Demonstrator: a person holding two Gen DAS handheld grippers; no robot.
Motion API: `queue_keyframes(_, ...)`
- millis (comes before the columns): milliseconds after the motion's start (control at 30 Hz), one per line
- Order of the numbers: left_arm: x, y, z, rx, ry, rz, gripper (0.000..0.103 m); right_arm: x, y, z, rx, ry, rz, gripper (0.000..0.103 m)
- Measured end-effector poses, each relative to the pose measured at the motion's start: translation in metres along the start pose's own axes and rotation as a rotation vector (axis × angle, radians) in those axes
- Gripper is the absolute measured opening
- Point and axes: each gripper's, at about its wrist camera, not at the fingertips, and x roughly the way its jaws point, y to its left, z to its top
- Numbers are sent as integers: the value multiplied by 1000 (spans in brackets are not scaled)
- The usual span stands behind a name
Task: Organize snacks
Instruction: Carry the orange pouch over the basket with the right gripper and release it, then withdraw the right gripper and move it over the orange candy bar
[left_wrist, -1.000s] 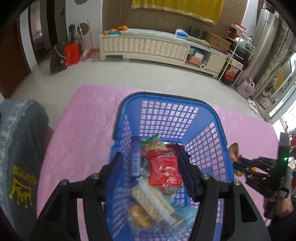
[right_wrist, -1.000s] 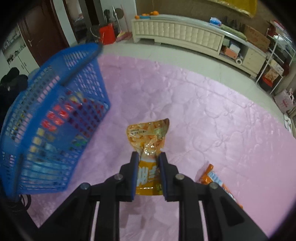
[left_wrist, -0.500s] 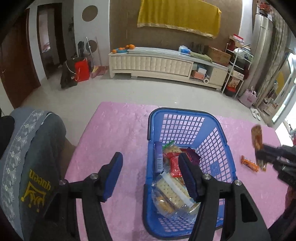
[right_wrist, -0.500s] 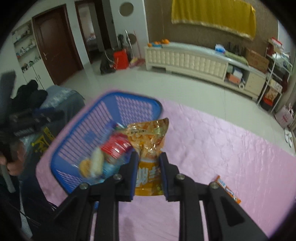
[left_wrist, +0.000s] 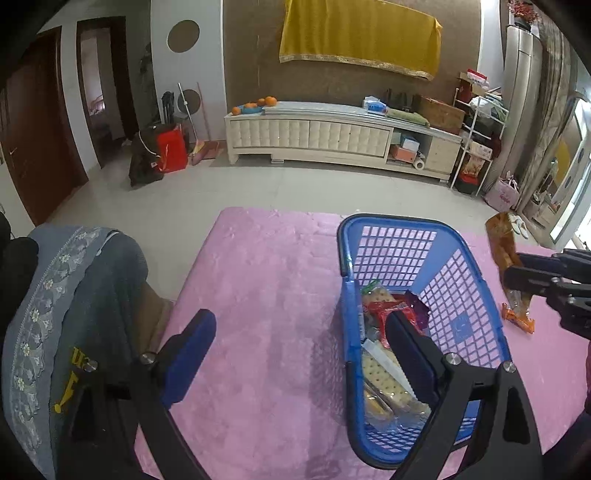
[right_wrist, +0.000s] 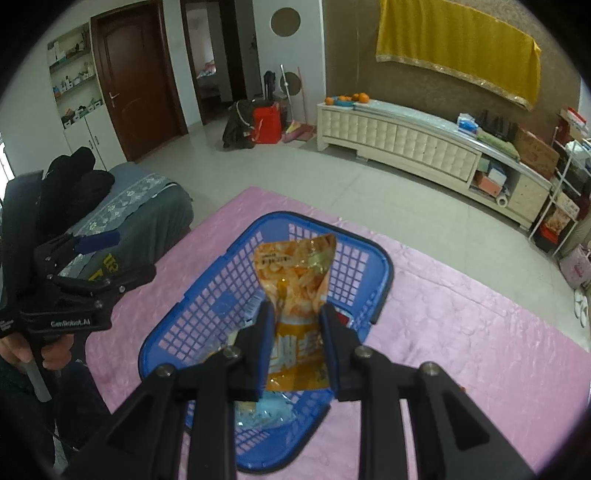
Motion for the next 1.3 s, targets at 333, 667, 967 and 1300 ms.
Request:
queue_keyframes(333,33,5,-2,-37,54,-41,92,60,3,8,-6,113,-63,32)
queue_keyframes(667,44,3,-8,-45,78,-62,92,105,1,1,-9,220,-124,33)
queue_keyframes(967,41,13,-16,-67,79,-40,92,107,16,-1,-96,181,-244,86)
queue_keyframes(1300,9,6,-19,-75,29,-56,92,57,25,-5,-75,133,-199,88)
